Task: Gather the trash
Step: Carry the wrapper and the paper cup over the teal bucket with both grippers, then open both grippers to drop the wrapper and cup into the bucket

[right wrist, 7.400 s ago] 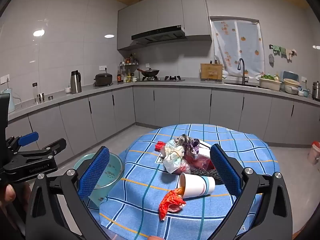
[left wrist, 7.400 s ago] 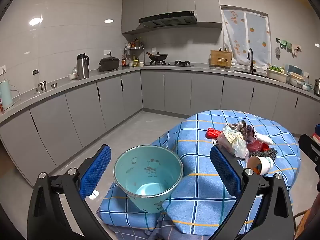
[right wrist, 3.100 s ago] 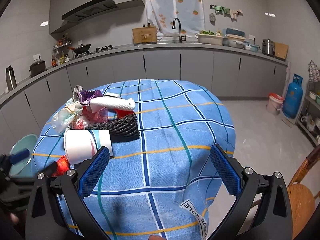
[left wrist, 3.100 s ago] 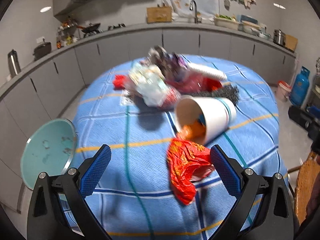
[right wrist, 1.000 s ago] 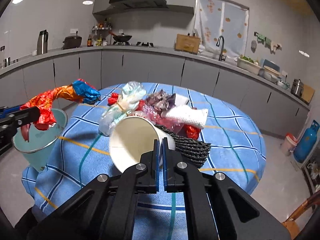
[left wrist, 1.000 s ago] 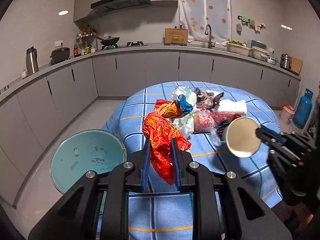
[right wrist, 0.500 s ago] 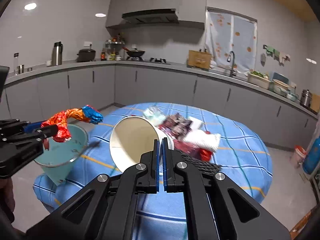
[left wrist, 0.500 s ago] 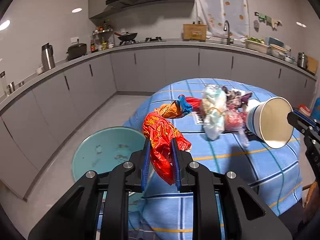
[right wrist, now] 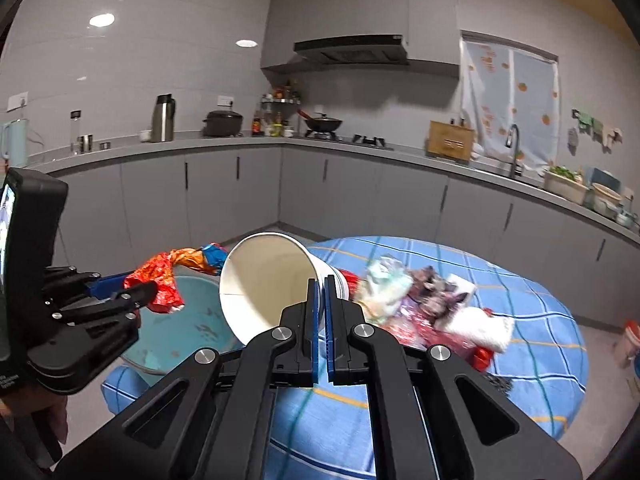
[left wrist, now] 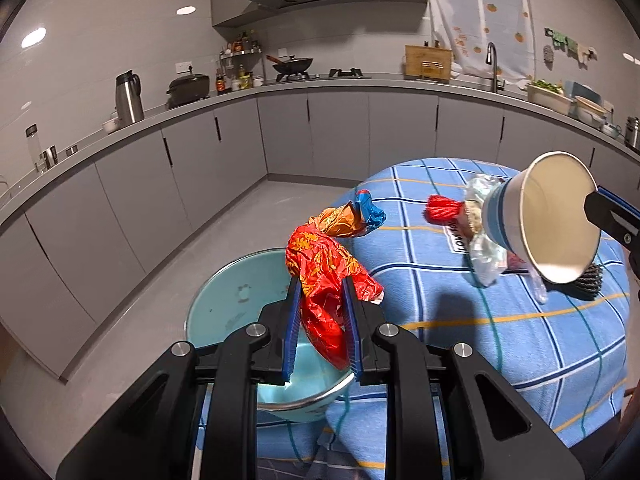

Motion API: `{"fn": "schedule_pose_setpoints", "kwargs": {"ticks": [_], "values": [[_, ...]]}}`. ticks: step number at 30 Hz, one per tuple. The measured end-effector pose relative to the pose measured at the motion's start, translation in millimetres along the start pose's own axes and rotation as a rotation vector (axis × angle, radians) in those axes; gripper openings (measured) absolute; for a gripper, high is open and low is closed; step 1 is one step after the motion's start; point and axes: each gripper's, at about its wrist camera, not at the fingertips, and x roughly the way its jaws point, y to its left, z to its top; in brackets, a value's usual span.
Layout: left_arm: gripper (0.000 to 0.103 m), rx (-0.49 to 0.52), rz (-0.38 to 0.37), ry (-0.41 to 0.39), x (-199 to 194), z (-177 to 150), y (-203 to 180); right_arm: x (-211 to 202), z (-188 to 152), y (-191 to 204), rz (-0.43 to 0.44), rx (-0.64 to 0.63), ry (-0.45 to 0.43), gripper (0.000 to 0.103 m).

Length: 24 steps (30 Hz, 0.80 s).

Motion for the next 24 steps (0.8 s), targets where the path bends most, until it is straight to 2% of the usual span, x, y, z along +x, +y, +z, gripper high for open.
{"fn": "schedule_pose_setpoints", "kwargs": {"ticks": [14,24], "values": [[0.021,-0.091,0.074,0.032,24.4,2.7,49.2,35.7,12.8,37.8,0.115,-0.014,0.022,0.004],[0.022,-0.143,0.090,0.061,42.8,-0.3,73.9,63.3,18.2,68.9,0.206,-0.024,0.052,0.004]]}}
